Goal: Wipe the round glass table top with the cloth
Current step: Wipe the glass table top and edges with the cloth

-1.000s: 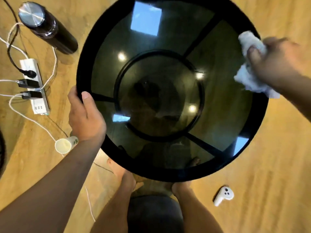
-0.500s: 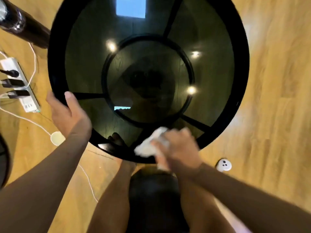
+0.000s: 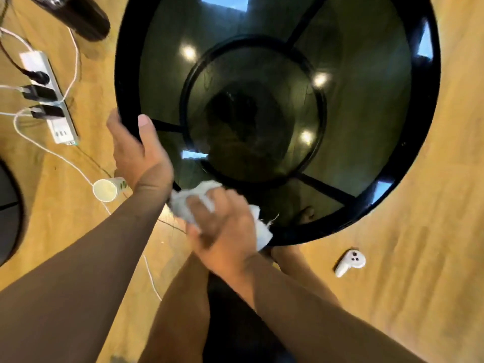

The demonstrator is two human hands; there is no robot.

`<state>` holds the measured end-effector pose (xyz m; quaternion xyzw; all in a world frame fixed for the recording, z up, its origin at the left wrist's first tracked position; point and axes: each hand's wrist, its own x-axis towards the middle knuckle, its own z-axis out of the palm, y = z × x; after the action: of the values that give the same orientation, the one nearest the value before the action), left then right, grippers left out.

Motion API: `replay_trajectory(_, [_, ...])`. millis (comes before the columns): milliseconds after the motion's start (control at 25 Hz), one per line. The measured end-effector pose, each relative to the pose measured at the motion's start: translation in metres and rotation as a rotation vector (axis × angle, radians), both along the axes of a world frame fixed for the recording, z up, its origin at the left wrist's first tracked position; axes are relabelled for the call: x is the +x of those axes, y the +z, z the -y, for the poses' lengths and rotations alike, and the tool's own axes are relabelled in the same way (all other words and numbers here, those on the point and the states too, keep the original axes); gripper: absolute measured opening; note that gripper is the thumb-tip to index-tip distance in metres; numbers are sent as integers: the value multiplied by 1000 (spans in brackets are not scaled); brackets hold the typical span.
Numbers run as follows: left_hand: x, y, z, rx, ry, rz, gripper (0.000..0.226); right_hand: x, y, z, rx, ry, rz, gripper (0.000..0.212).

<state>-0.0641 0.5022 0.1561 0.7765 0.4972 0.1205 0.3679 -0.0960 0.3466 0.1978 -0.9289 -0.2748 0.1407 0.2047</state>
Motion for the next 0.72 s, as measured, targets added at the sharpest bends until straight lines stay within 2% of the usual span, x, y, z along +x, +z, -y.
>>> replay_trajectory(40, [1,0,0,-14,3,2,55,-13,1,-9,7,216,-32,45])
replay_trajectory(80, [1,-1,-1,-29,2,11,55,-3,-3,-4,5,343,-46,46])
replay_trajectory(120, [2,-1,-2,-43,1,21,55,26,-8,12,-8,383,-2,43])
replay_trajectory(160, [2,-2,-3,-60,5,31,55,61,-10,35,-48,334,67,40])
replay_trajectory(240, [3,-1,-3,-78,16,45,54,155,-17,92,-159,15,255,38])
replay_trajectory(360, [2,-1,-1,-88,21,60,51,289,-6,154,-328,-532,341,43])
replay_trajectory(400, [2,-2,-2,-94,29,68,52,306,-5,149,-337,-642,302,44])
replay_trajectory(480, [3,-3,-3,-124,51,45,54,286,-10,103,-346,-729,252,44])
replay_trajectory(560, [4,-3,-3,-140,73,29,57,219,-17,40,-254,-598,258,40])
replay_trajectory(640, [3,-1,-3,-146,58,36,58,128,-16,-27,-109,-251,141,37])
replay_trajectory(720, [2,-2,-5,-166,33,50,63,70,-7,-69,-73,143,31,38])
